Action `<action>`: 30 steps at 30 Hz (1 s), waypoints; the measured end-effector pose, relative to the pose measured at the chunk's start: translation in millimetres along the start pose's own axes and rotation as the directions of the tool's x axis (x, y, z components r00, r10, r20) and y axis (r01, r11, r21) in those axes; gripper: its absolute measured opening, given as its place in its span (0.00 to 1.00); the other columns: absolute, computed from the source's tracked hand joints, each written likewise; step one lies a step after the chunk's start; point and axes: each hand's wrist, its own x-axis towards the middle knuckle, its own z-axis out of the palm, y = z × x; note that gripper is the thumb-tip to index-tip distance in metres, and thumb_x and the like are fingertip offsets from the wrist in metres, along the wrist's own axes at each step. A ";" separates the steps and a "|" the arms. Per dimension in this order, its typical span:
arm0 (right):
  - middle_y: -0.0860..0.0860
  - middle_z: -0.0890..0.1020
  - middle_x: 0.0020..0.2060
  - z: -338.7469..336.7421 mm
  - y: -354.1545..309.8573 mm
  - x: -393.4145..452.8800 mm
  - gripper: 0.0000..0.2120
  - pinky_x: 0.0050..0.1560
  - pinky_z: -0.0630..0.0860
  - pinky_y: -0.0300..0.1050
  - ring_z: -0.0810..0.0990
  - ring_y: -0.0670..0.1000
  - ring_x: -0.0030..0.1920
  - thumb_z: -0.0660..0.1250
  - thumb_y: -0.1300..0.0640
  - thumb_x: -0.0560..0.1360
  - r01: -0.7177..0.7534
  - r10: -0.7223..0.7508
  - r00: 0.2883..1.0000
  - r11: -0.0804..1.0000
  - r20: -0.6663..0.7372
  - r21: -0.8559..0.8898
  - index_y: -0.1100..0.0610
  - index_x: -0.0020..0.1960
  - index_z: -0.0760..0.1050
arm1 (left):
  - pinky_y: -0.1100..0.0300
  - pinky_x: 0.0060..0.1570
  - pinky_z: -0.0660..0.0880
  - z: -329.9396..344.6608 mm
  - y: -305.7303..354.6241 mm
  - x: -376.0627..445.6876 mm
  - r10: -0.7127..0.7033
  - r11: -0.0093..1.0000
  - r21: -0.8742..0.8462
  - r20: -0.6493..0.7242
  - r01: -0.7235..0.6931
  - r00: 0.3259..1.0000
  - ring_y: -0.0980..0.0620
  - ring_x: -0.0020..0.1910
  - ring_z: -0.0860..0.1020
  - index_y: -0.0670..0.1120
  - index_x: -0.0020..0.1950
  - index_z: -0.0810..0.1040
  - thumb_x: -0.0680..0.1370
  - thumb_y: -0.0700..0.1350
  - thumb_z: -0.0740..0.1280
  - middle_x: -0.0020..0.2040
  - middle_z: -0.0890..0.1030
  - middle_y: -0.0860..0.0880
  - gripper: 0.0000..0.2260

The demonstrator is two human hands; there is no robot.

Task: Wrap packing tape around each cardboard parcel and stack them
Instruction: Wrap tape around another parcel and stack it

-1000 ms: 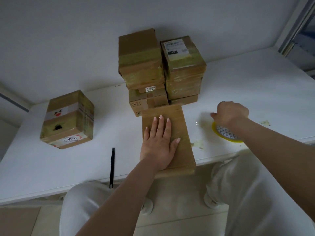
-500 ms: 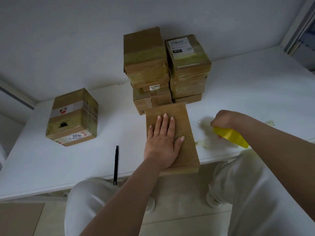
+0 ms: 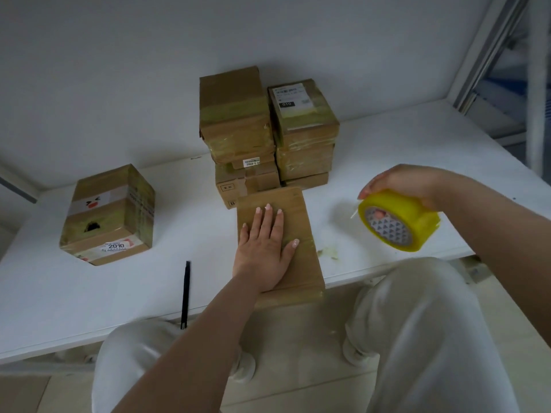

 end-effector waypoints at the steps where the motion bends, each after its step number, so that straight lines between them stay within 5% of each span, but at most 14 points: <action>1: 0.56 0.84 0.48 -6.9 -2.5 -6.8 0.17 0.53 0.80 0.57 0.83 0.61 0.48 0.74 0.44 0.67 0.018 -0.019 0.999 1.000 0.026 0.018 0.50 0.53 0.83 | 0.48 0.76 0.38 -2.6 -0.1 0.5 0.002 1.000 -0.026 0.002 -0.002 1.000 0.50 0.77 0.34 0.51 0.79 0.36 0.81 0.64 0.43 0.79 0.35 0.50 0.32; 4: 0.56 0.85 0.50 -18.2 -11.1 -30.1 0.12 0.53 0.80 0.55 0.83 0.61 0.51 0.71 0.47 0.71 0.077 -0.087 0.989 0.993 0.115 0.094 0.50 0.52 0.84 | 0.45 0.77 0.40 -21.7 0.6 -4.0 -0.017 0.938 -0.344 0.033 0.028 0.999 0.51 0.78 0.38 0.53 0.80 0.45 0.81 0.61 0.54 0.80 0.42 0.51 0.33; 7: 0.57 0.85 0.49 -19.9 -17.2 -50.8 0.11 0.42 0.78 0.48 0.83 0.57 0.47 0.67 0.50 0.75 0.114 -0.138 0.972 0.985 0.192 0.132 0.51 0.53 0.84 | 0.42 0.76 0.49 -42.9 10.4 -23.5 -0.007 0.701 -0.713 0.026 0.024 1.000 0.49 0.79 0.45 0.60 0.79 0.51 0.71 0.72 0.61 0.80 0.49 0.54 0.40; 12: 0.58 0.84 0.39 -4.3 -34.2 -79.8 0.12 0.33 0.76 0.41 0.80 0.50 0.34 0.63 0.53 0.78 0.172 -0.219 0.933 0.968 0.285 0.183 0.55 0.56 0.82 | 0.58 0.68 0.67 -57.3 51.8 -46.2 0.145 0.553 -0.816 -0.105 -0.168 0.984 0.58 0.72 0.67 0.53 0.78 0.57 0.61 0.62 0.74 0.75 0.65 0.54 0.49; 14: 0.55 0.83 0.34 4.1 -38.6 -87.1 0.12 0.34 0.76 0.41 0.80 0.50 0.33 0.62 0.53 0.79 0.179 -0.228 0.919 0.968 0.320 0.176 0.55 0.56 0.81 | 0.61 0.61 0.74 -55.2 61.8 -50.5 0.140 0.464 -0.866 -0.136 -0.186 0.981 0.59 0.63 0.76 0.49 0.75 0.64 0.63 0.55 0.77 0.68 0.74 0.52 0.44; 19: 0.57 0.85 0.42 22.6 -38.6 -92.8 0.11 0.37 0.80 0.45 0.82 0.52 0.38 0.64 0.54 0.78 0.189 -0.225 0.891 0.974 0.394 0.129 0.54 0.56 0.82 | 0.62 0.47 0.79 -44.3 60.3 -70.0 -0.030 0.265 -0.945 -0.209 -0.194 0.978 0.52 0.46 0.84 0.43 0.58 0.79 0.75 0.42 0.72 0.46 0.85 0.48 0.12; 22: 0.56 0.85 0.50 34.8 -33.0 -90.9 0.16 0.49 0.80 0.52 0.84 0.57 0.49 0.71 0.50 0.71 0.201 -0.220 0.859 0.975 0.463 0.091 0.50 0.57 0.82 | 0.64 0.41 0.79 -34.6 54.8 -80.2 -0.163 0.244 -0.965 -0.138 -0.095 0.977 0.53 0.41 0.85 0.47 0.49 0.82 0.78 0.45 0.68 0.41 0.86 0.49 0.04; 25: 0.51 0.85 0.51 44.7 -26.5 -86.1 0.24 0.49 0.80 0.48 0.84 0.54 0.52 0.75 0.49 0.63 0.203 -0.211 0.845 0.977 0.492 0.070 0.47 0.60 0.80 | 0.60 0.39 0.78 -25.0 49.1 -86.8 -0.367 0.259 -0.964 -0.041 0.060 0.929 0.55 0.35 0.83 0.48 0.42 0.84 0.78 0.47 0.69 0.35 0.85 0.50 0.08; 28: 0.53 0.85 0.50 50.4 -22.3 -80.4 0.28 0.48 0.80 0.46 0.85 0.53 0.48 0.76 0.44 0.59 0.235 -0.209 0.869 0.972 0.448 -0.003 0.52 0.57 0.81 | 0.54 0.43 0.80 -28.6 26.8 -84.1 -0.501 0.368 -0.922 -0.090 0.118 0.861 0.53 0.32 0.78 0.50 0.34 0.83 0.77 0.50 0.70 0.30 0.81 0.51 0.12; 30: 0.54 0.86 0.45 47.4 -20.8 -76.8 0.31 0.48 0.79 0.48 0.84 0.52 0.41 0.79 0.37 0.57 0.264 -0.210 0.896 0.960 0.390 -0.090 0.55 0.52 0.82 | 0.52 0.47 0.81 -36.3 7.5 -79.9 -0.550 0.343 -0.926 -0.064 0.156 0.833 0.53 0.34 0.80 0.50 0.36 0.85 0.77 0.51 0.71 0.33 0.83 0.53 0.11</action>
